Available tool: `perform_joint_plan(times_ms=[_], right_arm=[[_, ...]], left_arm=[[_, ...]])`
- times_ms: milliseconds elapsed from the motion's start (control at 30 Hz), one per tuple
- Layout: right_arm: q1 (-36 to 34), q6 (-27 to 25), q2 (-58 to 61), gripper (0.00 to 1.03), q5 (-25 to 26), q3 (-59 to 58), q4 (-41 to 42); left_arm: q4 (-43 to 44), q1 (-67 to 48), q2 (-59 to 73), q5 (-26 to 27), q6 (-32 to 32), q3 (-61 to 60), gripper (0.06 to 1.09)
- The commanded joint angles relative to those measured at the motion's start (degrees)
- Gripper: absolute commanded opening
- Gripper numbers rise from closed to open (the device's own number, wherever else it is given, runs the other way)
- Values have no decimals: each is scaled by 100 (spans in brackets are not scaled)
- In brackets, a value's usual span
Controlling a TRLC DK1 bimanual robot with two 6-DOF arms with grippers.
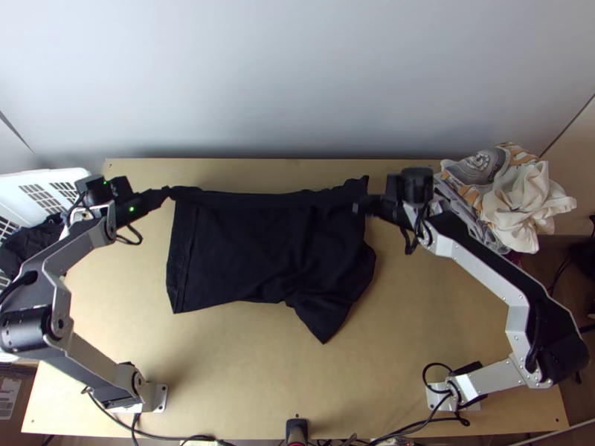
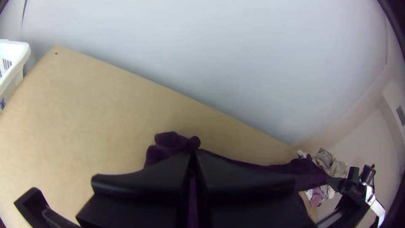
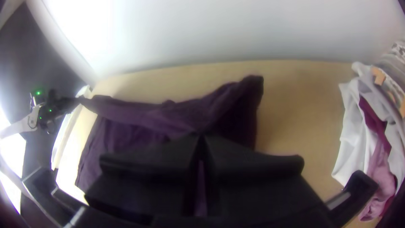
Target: Fold the t-shirt
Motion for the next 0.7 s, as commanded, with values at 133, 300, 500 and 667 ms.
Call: perform_joint_plan(times_ms=[133, 300, 500, 667], right_arm=[[251, -325, -161, 3, -83, -804, -392], [251, -642, 14, 3, -276, -848, -673], [225, -1037, -56, 100, -276, -1032, -665], [234, -940, -996, 100, -285, -1393, -709]], left_arm=[[-595, 235, -687, 53, 506, -812, 10], [-938, 173, -995, 53, 691, -1155, 10], [-1922, 24, -1592, 247, 981, -1340, 80], [-2924, 208, -2269, 379, 1420, -1331, 100]])
